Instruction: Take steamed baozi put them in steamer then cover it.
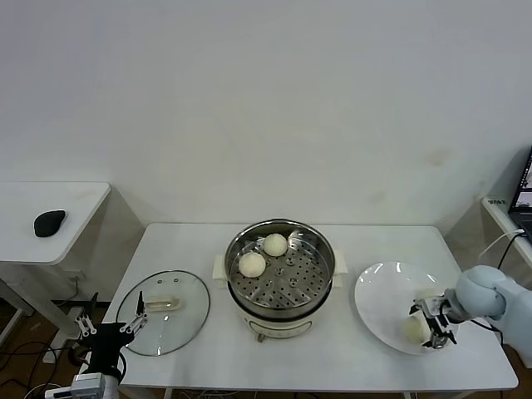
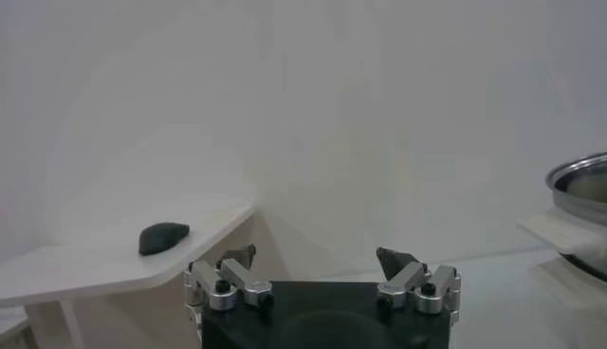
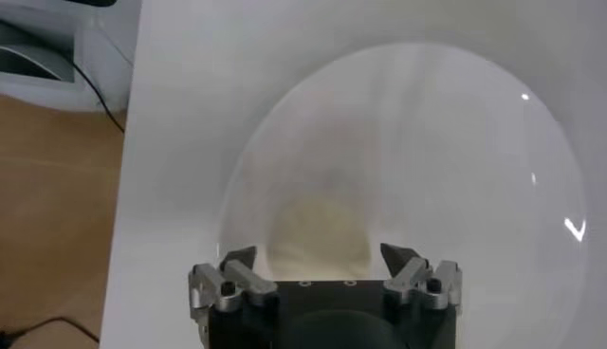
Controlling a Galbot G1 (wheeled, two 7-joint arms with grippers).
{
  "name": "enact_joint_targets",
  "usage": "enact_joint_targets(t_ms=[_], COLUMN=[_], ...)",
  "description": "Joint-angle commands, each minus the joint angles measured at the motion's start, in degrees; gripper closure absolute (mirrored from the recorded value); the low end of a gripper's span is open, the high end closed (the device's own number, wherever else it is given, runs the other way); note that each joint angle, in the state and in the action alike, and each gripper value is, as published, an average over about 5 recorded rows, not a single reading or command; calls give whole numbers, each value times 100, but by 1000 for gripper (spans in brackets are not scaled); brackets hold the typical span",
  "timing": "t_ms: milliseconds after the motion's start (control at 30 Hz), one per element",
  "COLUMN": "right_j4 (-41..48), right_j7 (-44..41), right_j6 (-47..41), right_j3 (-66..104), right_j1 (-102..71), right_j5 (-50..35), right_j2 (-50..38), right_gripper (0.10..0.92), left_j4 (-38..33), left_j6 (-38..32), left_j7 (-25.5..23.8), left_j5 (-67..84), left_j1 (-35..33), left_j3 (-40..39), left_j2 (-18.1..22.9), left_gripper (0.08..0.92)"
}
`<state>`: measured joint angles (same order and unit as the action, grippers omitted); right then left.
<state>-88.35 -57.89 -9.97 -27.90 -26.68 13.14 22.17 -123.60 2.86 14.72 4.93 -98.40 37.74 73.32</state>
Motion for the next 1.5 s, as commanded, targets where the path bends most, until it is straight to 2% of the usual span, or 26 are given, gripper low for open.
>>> enact_joint_targets(t_ms=[33,233,767,1067,1267,1500], right_j4=[87,10,56,-284,-677,-913], right_j7=[16,-47,-292,-39,331,504], right_j6=[-14,-62,-250,-304,158,710], right_j3=[121,14,-1398,-2929,-3807,-4375], right_j1=[-113,350,3769,5795,6232,6044], right_j5=[51,-182,-1576,-2343,-2904,-2711], right_j2=[88,18,96,865,1531,2242], right_gripper=[345,437,432,431,431,427], left_j4=[-1,-6,3,-20,-32,-16], left_j6=[2,2,-17,-13,-14,-24], left_j7=[0,-2,-4,3,6,11], left_j5=[0,-4,34,46,57,46], left_j1=[5,16,80,101,81,43], left_j3=[-2,-19,-64,-52,10,65], left_j2=[-3,-1,-55,-71,-49,14], left_gripper=[177,177,177,177,177,177])
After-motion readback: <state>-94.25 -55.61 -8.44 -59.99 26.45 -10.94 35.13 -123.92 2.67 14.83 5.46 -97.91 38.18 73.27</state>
